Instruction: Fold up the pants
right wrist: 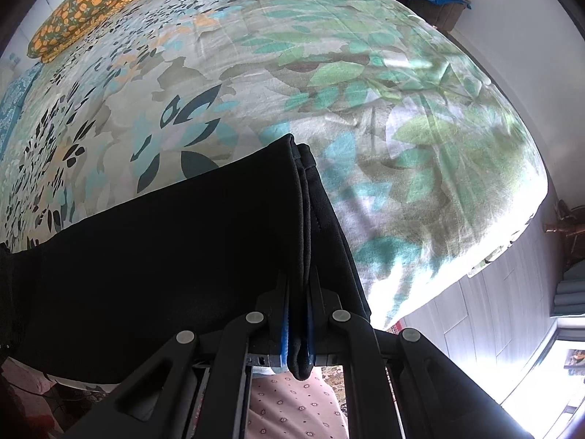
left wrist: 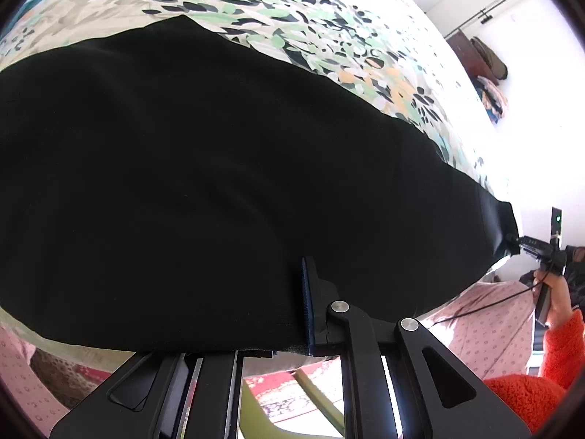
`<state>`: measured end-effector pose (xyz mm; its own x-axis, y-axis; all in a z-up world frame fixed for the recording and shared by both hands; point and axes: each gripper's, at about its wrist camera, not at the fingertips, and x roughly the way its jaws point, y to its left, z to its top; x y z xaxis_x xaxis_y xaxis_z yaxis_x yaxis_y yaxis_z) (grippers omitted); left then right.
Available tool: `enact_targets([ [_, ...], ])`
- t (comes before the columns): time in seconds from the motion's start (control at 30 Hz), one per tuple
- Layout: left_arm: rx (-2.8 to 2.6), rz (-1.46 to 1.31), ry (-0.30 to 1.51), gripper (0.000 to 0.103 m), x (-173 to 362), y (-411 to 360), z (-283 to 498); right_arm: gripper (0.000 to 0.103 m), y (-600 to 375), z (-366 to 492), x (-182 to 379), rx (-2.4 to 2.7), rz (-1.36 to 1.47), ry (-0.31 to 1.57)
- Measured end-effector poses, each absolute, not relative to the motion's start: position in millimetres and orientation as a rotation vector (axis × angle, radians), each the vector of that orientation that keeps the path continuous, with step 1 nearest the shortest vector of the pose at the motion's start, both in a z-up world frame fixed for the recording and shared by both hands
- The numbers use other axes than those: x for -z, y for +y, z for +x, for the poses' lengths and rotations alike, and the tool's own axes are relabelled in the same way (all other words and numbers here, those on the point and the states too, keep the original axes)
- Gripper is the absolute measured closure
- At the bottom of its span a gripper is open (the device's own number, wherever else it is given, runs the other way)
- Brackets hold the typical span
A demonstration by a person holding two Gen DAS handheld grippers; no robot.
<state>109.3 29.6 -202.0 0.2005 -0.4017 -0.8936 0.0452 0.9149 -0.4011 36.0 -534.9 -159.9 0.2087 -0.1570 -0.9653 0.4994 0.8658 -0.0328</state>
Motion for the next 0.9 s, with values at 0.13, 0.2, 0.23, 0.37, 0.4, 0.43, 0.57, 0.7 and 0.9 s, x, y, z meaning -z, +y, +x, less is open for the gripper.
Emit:
enact_targets([
  [0.13, 0.327, -0.29, 1.346, 0.093, 208.8, 23.1, 109.0, 0.096, -535.7, 41.7, 164.3, 0.494, 0.286, 1.318],
  [0.2, 0.328, -0.27, 1.343, 0.094, 211.0, 21.7, 107.7, 0.096, -534.5, 43.1, 164.9, 0.503, 0.273, 1.325],
  [0.23, 0.329, -0.265, 1.341, 0.094, 210.9, 21.4, 107.4, 0.096, -533.8, 43.4, 164.7, 0.504, 0.268, 1.324],
  [0.37, 0.336, -0.282, 1.343, 0.091, 210.4, 24.1, 106.8, 0.095, -533.9, 42.9, 164.6, 0.507, 0.272, 1.323],
  [0.4, 0.336, -0.285, 1.347, 0.089, 209.1, 25.9, 106.1, 0.095, -533.6, 42.8, 164.6, 0.508, 0.272, 1.323],
  [0.43, 0.336, -0.289, 1.349, 0.084, 207.9, 26.8, 105.7, 0.095, -533.2, 42.8, 164.7, 0.508, 0.27, 1.324],
  [0.57, 0.282, -0.313, 1.356, 0.057, 203.5, 44.0, 99.2, 0.095, -533.5, 41.3, 165.1, 0.514, 0.271, 1.325],
  [0.7, 0.204, -0.441, 1.372, 0.056, 203.7, 78.3, 91.4, 0.095, -534.9, 39.0, 164.9, 0.516, 0.289, 1.32],
  [0.9, 0.138, -0.515, 1.418, 0.089, 216.5, 103.4, 86.7, 0.094, -537.5, 38.1, 164.7, 0.519, 0.307, 1.314],
])
